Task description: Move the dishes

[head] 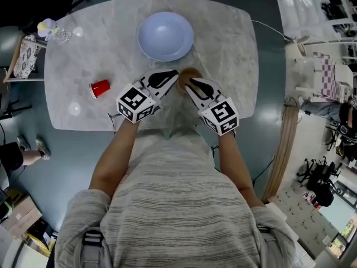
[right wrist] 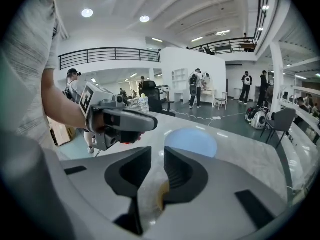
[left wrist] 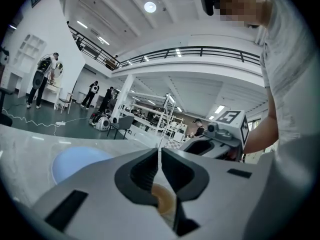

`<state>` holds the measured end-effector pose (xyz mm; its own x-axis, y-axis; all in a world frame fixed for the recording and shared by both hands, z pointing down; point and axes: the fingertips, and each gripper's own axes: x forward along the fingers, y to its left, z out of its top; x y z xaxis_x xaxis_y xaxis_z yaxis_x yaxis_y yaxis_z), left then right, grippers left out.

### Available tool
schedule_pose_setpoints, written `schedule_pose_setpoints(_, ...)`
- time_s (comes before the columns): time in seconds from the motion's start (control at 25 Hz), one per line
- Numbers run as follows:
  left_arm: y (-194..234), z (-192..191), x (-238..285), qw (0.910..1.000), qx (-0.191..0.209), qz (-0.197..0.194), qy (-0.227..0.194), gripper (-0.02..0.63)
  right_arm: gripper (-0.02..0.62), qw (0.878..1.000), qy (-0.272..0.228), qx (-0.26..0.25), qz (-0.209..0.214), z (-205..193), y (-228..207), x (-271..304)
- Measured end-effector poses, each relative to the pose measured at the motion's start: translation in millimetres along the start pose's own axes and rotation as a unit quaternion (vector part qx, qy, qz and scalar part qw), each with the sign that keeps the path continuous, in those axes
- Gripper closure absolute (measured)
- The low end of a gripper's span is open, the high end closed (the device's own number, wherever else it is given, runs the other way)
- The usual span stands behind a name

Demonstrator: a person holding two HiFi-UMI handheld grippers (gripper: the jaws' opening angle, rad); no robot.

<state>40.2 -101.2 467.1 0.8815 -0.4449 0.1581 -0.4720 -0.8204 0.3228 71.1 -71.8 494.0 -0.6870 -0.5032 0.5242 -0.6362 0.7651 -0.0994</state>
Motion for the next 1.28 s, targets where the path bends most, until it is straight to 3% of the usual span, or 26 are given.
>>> schedule_pose_setpoints(0.28,12,-15,12,0.9993,-0.018,0.032,-0.006,0.571,0.475,0.995,0.063,-0.050,0.050,-27,-1,14)
schedule_pose_setpoints(0.52,8,-27,27,0.9974,-0.030,0.065,-0.008,0.571,0.469,0.983,0.119,-0.102,0.097,-62,-3,11)
schedule_pose_setpoints(1.0,22,-48,26,0.9894,-0.068,0.126,-0.023,0.571,0.462,0.924,0.237,-0.232,0.191,-120,7,39)
schedule_pose_setpoints(1.16,29,-56,16,0.9867,-0.076,0.142,-0.024,0.571,0.462,0.899,0.280,-0.267,0.207,-144,7,51)
schedule_pose_setpoints(1.28,29,-62,11,0.9855,-0.082,0.147,-0.019,0.571,0.465,0.890,0.303,-0.271,0.208,-154,9,57)
